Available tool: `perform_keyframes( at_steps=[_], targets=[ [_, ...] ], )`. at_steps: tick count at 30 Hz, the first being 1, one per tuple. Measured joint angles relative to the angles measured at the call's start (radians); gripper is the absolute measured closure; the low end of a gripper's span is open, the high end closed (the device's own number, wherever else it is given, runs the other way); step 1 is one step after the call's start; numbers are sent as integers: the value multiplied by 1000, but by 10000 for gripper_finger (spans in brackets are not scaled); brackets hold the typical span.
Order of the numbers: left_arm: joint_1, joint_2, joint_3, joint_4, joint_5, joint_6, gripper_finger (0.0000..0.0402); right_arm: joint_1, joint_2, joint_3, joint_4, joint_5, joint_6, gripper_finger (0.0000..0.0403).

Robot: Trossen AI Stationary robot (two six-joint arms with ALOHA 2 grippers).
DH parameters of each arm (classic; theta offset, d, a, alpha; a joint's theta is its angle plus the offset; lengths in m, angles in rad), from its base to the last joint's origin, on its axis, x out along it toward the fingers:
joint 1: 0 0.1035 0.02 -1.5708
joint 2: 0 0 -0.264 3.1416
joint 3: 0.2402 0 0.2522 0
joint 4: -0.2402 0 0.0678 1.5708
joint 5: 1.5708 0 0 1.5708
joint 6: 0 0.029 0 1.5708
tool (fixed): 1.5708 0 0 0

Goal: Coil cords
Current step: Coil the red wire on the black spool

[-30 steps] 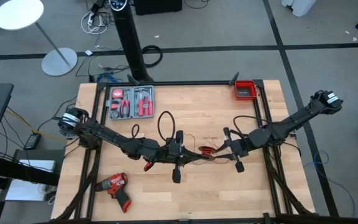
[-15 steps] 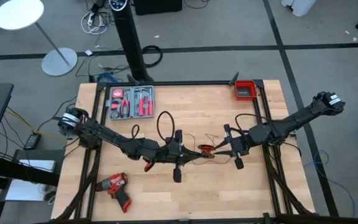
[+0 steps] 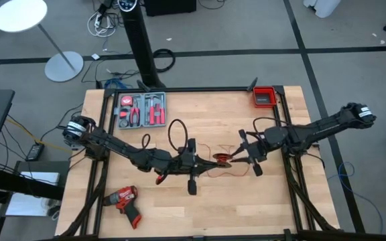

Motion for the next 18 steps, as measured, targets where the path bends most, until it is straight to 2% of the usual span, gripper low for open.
perform_keyframes(
  at_steps=[3, 12, 18],
  targets=[
    [0, 0, 0, 13, -4, 33, 401, -30, -14, 0, -29, -69, -11, 330],
    [0, 0, 0, 5, -24, 40, 401, -78, -135, 0, -129, -27, -15, 330],
    [0, 0, 0, 9, -46, 34, 401, -75, -77, 0, -117, -10, -33, 330]
  ],
)
